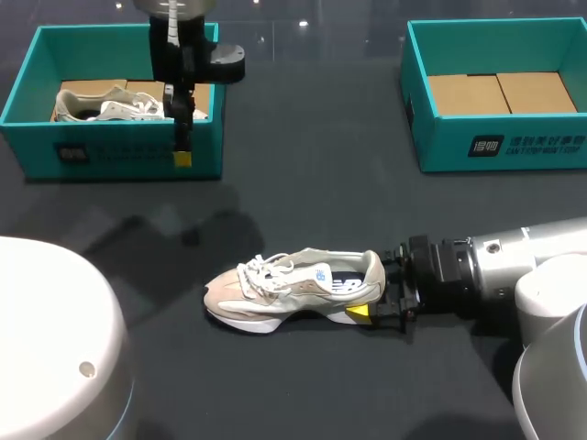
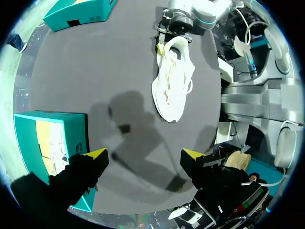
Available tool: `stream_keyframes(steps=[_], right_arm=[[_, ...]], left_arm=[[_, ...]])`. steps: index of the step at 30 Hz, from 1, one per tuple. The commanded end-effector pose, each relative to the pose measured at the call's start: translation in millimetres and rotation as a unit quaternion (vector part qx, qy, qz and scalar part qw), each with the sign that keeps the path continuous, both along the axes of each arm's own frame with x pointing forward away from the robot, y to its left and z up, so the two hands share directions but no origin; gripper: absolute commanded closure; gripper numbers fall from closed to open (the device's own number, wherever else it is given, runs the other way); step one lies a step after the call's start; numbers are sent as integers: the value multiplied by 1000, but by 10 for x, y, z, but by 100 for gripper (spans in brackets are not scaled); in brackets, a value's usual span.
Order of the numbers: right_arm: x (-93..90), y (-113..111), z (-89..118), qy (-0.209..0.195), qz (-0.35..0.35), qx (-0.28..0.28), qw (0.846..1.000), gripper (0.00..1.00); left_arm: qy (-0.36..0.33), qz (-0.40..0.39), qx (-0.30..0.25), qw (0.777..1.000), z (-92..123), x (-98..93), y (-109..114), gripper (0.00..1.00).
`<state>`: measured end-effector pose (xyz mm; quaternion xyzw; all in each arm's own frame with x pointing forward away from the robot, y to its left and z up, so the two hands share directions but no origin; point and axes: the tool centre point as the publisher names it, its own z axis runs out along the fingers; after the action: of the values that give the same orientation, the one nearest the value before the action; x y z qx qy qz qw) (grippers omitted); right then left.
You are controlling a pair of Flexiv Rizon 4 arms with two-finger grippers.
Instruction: Take the shoe out of the shoebox, open the shoe tongue, remove and reinsert the insole, then place the shoe into the shoebox
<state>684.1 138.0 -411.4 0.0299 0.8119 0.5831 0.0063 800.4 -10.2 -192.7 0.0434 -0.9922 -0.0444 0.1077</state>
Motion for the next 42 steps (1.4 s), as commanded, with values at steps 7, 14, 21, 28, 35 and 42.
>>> stream_keyframes(steps=[7,14,21,28,35,42], right_arm=[[-3,15,-5,0,0,-1,1000,100],[-3,15,-5,0,0,-1,1000,100],[-3,15,-5,0,0,-1,1000,100],[-3,15,-5,0,0,-1,1000,100],[-3,15,-5,0,0,-1,1000,100],[-3,15,-5,0,0,-1,1000,100]], left_arm=[[-58,150,6,987,-40,-622,-305,0],[-72,340,21,938,-114,-1092,-559,0],[-58,453,66,887,-303,-1310,-871,0],[-114,557,80,819,-451,-1429,-1119,0],[-149,572,79,803,-469,-1464,-1157,0],[-149,572,79,803,-469,-1464,-1157,0]])
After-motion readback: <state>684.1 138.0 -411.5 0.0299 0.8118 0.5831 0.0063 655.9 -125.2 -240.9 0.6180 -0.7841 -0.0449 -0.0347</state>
